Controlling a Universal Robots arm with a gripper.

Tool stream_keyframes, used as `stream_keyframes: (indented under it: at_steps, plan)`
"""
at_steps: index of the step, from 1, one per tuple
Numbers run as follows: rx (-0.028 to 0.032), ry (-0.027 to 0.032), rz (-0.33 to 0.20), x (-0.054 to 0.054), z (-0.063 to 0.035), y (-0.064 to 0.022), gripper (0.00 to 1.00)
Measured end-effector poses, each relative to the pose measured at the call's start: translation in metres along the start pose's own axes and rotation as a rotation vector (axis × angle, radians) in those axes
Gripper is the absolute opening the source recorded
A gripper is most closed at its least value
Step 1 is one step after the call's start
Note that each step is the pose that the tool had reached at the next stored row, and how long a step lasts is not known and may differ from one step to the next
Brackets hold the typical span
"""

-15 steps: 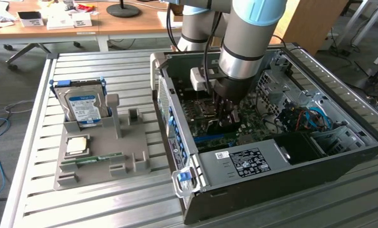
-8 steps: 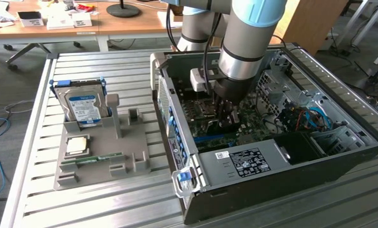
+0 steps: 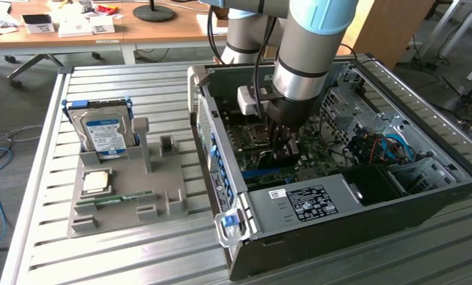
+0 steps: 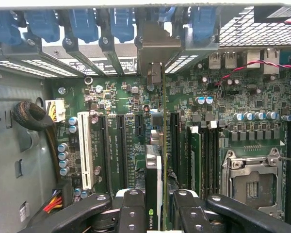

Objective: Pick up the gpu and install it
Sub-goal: 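Insert the gpu into the slot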

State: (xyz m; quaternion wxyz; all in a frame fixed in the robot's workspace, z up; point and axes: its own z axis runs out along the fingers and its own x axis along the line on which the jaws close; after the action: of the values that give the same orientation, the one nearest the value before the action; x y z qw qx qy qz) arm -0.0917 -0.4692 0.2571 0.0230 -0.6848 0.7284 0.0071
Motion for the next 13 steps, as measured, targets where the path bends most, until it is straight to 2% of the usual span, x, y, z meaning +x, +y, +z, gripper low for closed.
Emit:
stream_keyframes:
  at_steps: [13]
  plan:
    - [0.0, 0.0006, 0.0, -0.0004, 0.0012, 0.0004, 0.27]
